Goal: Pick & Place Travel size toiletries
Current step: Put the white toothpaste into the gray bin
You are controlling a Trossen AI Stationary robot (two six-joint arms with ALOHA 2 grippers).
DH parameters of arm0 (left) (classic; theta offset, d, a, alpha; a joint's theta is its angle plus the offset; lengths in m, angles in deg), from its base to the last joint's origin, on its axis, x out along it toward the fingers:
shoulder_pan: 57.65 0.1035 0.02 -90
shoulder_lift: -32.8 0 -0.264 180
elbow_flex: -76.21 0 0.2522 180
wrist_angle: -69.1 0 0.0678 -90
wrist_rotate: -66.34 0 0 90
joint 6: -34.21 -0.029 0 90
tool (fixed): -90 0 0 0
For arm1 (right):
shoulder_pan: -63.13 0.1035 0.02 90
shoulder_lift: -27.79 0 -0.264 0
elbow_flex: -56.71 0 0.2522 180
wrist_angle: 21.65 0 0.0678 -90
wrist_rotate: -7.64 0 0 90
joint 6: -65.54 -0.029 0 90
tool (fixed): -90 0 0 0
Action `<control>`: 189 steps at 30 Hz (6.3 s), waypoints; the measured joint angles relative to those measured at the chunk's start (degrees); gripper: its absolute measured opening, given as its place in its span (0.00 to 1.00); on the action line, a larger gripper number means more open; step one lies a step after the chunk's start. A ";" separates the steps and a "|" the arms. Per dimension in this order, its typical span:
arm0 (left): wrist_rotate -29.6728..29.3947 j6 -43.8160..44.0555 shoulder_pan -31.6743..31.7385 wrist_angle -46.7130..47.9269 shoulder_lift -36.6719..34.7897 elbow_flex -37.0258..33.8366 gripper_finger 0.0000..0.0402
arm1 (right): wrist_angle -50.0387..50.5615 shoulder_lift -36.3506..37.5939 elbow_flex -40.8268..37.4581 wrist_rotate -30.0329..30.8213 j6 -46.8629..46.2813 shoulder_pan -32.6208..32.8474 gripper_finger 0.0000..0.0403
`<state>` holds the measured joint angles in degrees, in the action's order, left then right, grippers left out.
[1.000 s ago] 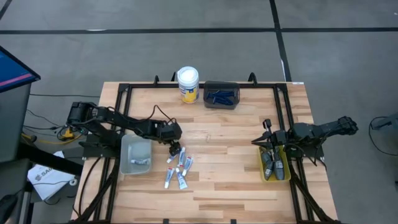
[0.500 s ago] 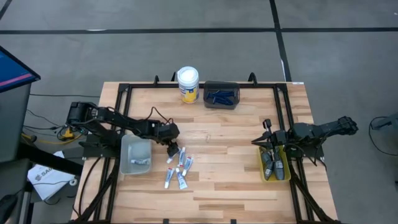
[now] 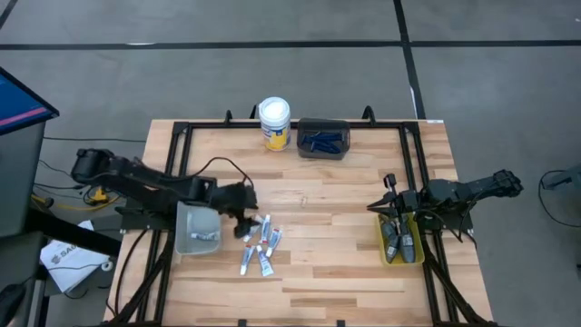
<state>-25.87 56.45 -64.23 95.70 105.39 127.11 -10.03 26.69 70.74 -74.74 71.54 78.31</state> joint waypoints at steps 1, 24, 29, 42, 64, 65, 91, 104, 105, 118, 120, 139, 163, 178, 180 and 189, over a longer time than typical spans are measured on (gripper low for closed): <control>-1.09 -0.65 -2.00 -0.02 -0.71 0.00 0.71 | -0.01 -0.01 -0.01 0.00 0.00 -0.01 0.04; -17.43 18.85 -16.77 17.40 13.73 6.38 0.74 | 0.01 -0.02 0.00 0.00 0.00 0.00 0.04; -17.55 22.43 -16.86 18.42 14.18 8.34 0.74 | -0.01 -0.01 -0.01 0.00 0.00 -0.01 0.04; -17.74 33.96 -17.28 19.10 14.18 6.91 0.74 | -0.01 -0.02 0.00 0.00 0.00 0.00 0.04; -13.02 36.34 -17.63 18.03 21.03 8.43 0.70 | 0.01 -0.02 -0.02 0.00 0.00 0.00 0.04; -12.58 36.38 -17.39 18.30 20.72 8.41 0.68 | -0.01 -0.01 -0.02 0.00 0.00 -0.01 0.04; -11.32 35.02 -17.05 18.29 18.75 7.91 0.13 | -0.01 -0.02 -0.01 0.00 0.00 0.00 0.04; -11.74 35.29 -15.63 26.68 2.47 7.98 0.13 | 0.01 0.00 -0.02 0.00 0.00 0.00 0.04; -10.57 36.05 -15.29 29.07 0.42 8.00 0.13 | 0.01 -0.02 0.00 0.00 0.00 0.00 0.04; 3.50 50.65 -13.11 56.02 -20.16 8.00 0.13 | -0.01 -0.02 -0.02 0.00 0.00 0.00 0.04; 4.01 51.88 -13.36 59.63 -20.90 8.00 0.13 | -0.01 -0.01 0.00 0.00 0.00 -0.01 0.04; 4.03 52.72 -13.25 57.58 -17.75 8.00 0.40 | -0.01 -0.02 0.00 0.00 0.00 -0.02 0.04; 1.26 -18.56 -30.20 -1.11 6.87 7.96 0.54 | 0.01 -0.02 -0.02 0.00 0.00 0.00 0.04; -2.92 -46.31 -31.79 -1.33 18.69 7.98 0.60 | 0.00 -0.01 -0.01 -0.01 0.00 -0.01 0.04; -2.96 -48.54 -31.45 -1.28 20.08 7.98 0.60 | -0.01 -0.02 0.00 0.00 0.00 0.00 0.04; -3.38 -57.28 -31.40 -1.53 23.60 8.21 0.60 | -0.01 -0.02 -0.02 0.00 0.00 -0.02 0.04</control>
<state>-29.25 -0.83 -95.63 94.17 128.98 135.32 -10.04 26.67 70.72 -74.74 71.54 78.29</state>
